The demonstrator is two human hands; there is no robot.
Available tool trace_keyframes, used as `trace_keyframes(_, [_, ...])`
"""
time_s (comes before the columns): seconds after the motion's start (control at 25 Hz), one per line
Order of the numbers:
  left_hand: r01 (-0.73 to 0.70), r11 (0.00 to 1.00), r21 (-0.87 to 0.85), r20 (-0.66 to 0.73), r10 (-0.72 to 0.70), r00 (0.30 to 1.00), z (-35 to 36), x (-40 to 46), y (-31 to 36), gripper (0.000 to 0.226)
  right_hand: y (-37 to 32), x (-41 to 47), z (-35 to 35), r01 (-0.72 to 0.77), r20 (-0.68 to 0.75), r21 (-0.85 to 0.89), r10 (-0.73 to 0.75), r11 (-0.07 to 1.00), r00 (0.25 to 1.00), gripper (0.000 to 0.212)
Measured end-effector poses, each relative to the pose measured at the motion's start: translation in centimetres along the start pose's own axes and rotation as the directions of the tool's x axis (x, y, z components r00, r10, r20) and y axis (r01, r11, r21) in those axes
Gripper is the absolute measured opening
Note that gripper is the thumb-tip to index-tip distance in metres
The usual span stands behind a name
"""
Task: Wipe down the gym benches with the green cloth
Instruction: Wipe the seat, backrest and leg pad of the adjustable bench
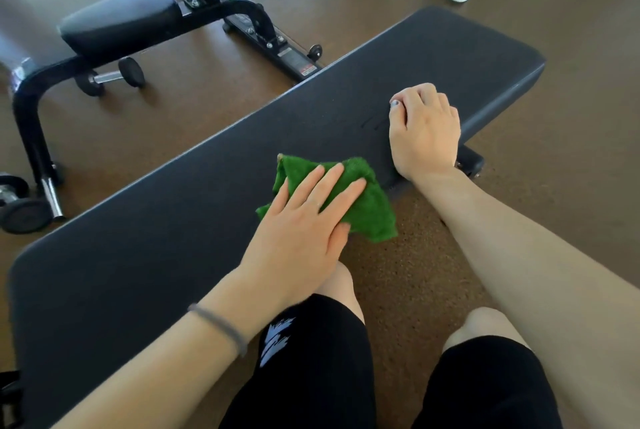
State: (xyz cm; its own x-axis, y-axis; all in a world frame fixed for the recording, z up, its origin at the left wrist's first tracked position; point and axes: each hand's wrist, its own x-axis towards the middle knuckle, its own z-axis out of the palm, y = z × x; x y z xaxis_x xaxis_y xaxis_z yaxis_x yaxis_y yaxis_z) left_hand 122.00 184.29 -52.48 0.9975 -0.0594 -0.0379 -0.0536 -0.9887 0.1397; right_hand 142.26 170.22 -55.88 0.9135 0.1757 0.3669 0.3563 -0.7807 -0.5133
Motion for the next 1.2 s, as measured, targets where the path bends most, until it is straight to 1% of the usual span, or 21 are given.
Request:
trace_keyframes(0.04, [-0.009,1.000,-0.004,0.009,0.009,1.000,-0.1,-1.0,-0.6,0.061,-0.1,0.0,0.1,-0.006,-0.002,-0.013,0.006,1.000,1.000,0.032])
trace_keyframes(0.12, [-0.018,1.000,-0.015,0.014,0.018,1.000,-0.4,1.7,-2.3,0.058,-0.1,0.1,0.2,-0.008,-0.004,-0.042,0.008,0.999,1.000,0.032])
trace_keyframes(0.16, [0.009,1.000,-0.027,0.003,-0.009,1.000,-0.4,4.6,-2.9,0.056,-0.2,0.2,0.2,-0.004,0.000,-0.043,0.004,0.999,1.000,0.032])
trace_keyframes(0.24, [0.107,0.993,-0.048,-0.006,-0.107,0.994,-0.8,11.1,-3.7,0.053,0.0,0.2,0.2,-0.001,-0.009,-0.037,0.001,0.999,1.000,0.029])
trace_keyframes(0.32, [0.150,0.987,-0.062,0.008,-0.150,0.989,-1.2,13.8,-4.3,0.052,0.1,0.1,0.0,-0.004,-0.029,-0.025,0.004,1.000,1.000,0.028])
trace_keyframes(0.36, [0.137,0.989,-0.050,0.001,-0.137,0.991,-1.2,12.8,-4.4,0.053,0.1,0.1,0.0,-0.004,-0.035,-0.024,0.003,1.000,0.999,0.027])
trace_keyframes(0.44, [0.038,0.998,-0.040,-0.044,-0.040,0.998,-0.7,7.6,-4.2,0.056,0.0,0.0,0.0,-0.006,-0.033,-0.029,0.005,1.000,0.999,0.027])
trace_keyframes(0.52, [-0.059,0.997,-0.048,-0.013,0.059,0.998,-0.4,3.7,-4.9,0.058,0.0,0.1,0.2,-0.012,-0.032,-0.037,0.011,0.999,0.999,0.027])
trace_keyframes(0.56, [-0.084,0.996,-0.038,0.009,0.085,0.996,-0.3,4.2,-5.9,0.057,0.0,0.1,0.3,-0.015,-0.031,-0.039,0.014,0.999,0.999,0.027])
trace_keyframes(0.6, [-0.086,0.996,-0.031,0.007,0.086,0.996,-0.6,6.3,-7.0,0.055,0.0,0.2,0.3,-0.014,-0.029,-0.036,0.013,0.999,0.999,0.027])
trace_keyframes(0.64, [-0.042,0.999,-0.024,-0.006,0.042,0.999,-1.1,9.1,-8.0,0.053,0.0,0.2,0.2,-0.014,-0.028,-0.028,0.013,1.000,1.000,0.028])
trace_keyframes(0.72, [0.099,0.995,-0.035,0.010,-0.098,0.995,-2.0,13.2,-9.9,0.052,0.0,0.0,0.1,-0.016,-0.032,-0.017,0.016,1.000,0.999,0.030])
trace_keyframes(0.76, [0.151,0.988,-0.044,0.008,-0.151,0.989,-2.1,13.3,-10.6,0.052,0.0,-0.1,0.0,-0.016,-0.033,-0.014,0.016,1.000,0.999,0.030])
trace_keyframes(0.8, [0.162,0.986,-0.036,-0.007,-0.163,0.987,-1.9,12.2,-11.0,0.053,0.0,-0.1,0.1,-0.019,-0.035,-0.017,0.018,1.000,0.999,0.031])
trace_keyframes(0.92, [0.108,0.993,-0.046,-0.065,-0.111,0.992,-1.3,3.8,-10.0,0.053,-0.2,-0.2,0.0,-0.017,-0.048,-0.022,0.016,1.000,0.999,0.030])
trace_keyframes(0.96, [0.093,0.995,-0.044,-0.051,-0.095,0.994,-1.3,2.6,-10.0,0.053,-0.2,-0.1,0.1,-0.020,-0.050,-0.023,0.019,1.000,0.999,0.030])
trace_keyframes(1.0, [0.078,0.997,-0.014,-0.029,-0.079,0.996,-1.1,3.1,-10.4,0.053,-0.2,0.0,0.1,-0.023,-0.053,-0.029,0.022,0.999,0.998,0.030])
trace_keyframes(1.08, [0.051,0.999,-0.013,-0.045,-0.052,0.998,-1.1,7.8,-10.8,0.053,-0.1,0.0,0.3,-0.031,-0.051,-0.033,0.029,0.999,0.998,0.029])
trace_keyframes(1.16, [0.076,0.997,-0.025,-0.043,-0.077,0.996,-1.3,13.6,-10.6,0.052,0.0,-0.1,0.1,-0.032,-0.056,-0.027,0.030,0.999,0.998,0.030])
trace_keyframes(1.2, [0.098,0.995,-0.037,-0.030,-0.099,0.995,-1.2,15.1,-10.2,0.052,-0.1,-0.1,0.2,-0.032,-0.055,-0.028,0.031,0.999,0.998,0.030])
